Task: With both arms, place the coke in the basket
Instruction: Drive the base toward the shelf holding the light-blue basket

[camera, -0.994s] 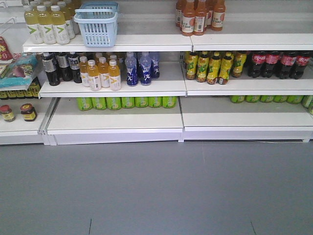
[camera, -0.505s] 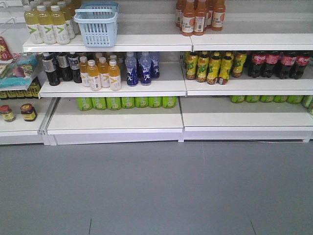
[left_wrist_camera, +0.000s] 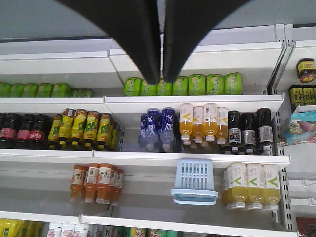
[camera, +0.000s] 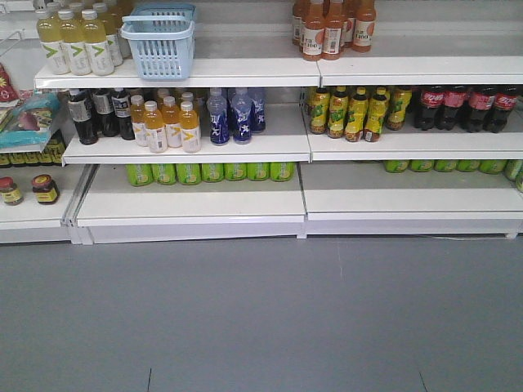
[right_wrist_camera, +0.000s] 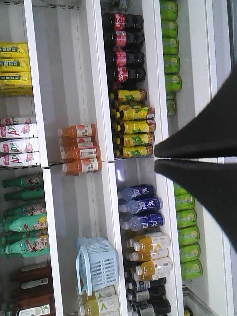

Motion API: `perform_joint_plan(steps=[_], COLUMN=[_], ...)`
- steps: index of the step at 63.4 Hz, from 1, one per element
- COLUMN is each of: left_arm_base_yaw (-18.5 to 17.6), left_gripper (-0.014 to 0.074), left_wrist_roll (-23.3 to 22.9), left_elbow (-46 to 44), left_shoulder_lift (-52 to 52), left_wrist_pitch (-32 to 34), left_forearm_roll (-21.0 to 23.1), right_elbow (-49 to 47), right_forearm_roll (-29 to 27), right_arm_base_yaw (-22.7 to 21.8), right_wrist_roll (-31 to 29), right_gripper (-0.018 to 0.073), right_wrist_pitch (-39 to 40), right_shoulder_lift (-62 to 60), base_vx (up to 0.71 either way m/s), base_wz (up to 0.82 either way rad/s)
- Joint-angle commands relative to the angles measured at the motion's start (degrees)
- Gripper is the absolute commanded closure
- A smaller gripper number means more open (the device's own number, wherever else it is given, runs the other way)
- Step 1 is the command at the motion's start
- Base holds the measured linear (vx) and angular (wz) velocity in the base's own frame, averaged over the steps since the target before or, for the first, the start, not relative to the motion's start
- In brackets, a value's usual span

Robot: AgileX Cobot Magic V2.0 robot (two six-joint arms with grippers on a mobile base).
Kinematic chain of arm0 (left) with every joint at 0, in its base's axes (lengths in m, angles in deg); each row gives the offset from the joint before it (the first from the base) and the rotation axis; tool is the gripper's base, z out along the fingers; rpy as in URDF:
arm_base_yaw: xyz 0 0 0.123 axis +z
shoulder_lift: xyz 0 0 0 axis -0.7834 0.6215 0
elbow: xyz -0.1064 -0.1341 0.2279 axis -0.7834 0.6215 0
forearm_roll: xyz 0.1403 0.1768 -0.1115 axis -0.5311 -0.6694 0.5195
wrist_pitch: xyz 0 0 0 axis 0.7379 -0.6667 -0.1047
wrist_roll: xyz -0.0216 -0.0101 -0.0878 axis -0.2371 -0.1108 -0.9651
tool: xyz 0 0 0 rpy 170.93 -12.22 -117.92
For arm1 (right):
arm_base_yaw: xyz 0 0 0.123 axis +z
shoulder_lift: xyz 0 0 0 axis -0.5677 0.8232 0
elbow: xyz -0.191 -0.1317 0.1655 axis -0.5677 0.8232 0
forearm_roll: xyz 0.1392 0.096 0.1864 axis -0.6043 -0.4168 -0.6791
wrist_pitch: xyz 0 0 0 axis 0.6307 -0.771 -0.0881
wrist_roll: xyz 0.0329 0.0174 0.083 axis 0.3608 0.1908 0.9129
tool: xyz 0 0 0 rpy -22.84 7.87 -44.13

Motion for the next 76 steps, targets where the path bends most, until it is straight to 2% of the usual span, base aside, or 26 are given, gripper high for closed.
perform_joint_plan(steps=[1, 49, 76], left_arm_base_yaw=[0.01, 0.01, 0.01], left_gripper=[0.0602, 0.0602, 0.0602], left_wrist_roll=[-0.19, -0.19, -0.19], left_elbow=[0.39, 0.39, 0.39], left_shoulder_lift=[-0.9, -0.9, -0.9], left_wrist_pitch=[4.44, 4.44, 4.44], left_forearm_roll=[0.4, 0.4, 0.4], right_elbow=[1.11, 1.11, 1.11], right_forearm_roll=[0.33, 0.33, 0.33], right_arm_base_yaw=[-0.26, -0.26, -0.26], right_wrist_roll=[-0.01, -0.01, -0.01], right_gripper=[0.0564, 0.0564, 0.0564], right_wrist_pitch=[4.65, 4.65, 4.65], right_shoulder_lift=[-0.68, -0.68, -0.68], base_vx=[0.05, 0.13, 0.12], base_wz=[0.01, -0.03, 0.12])
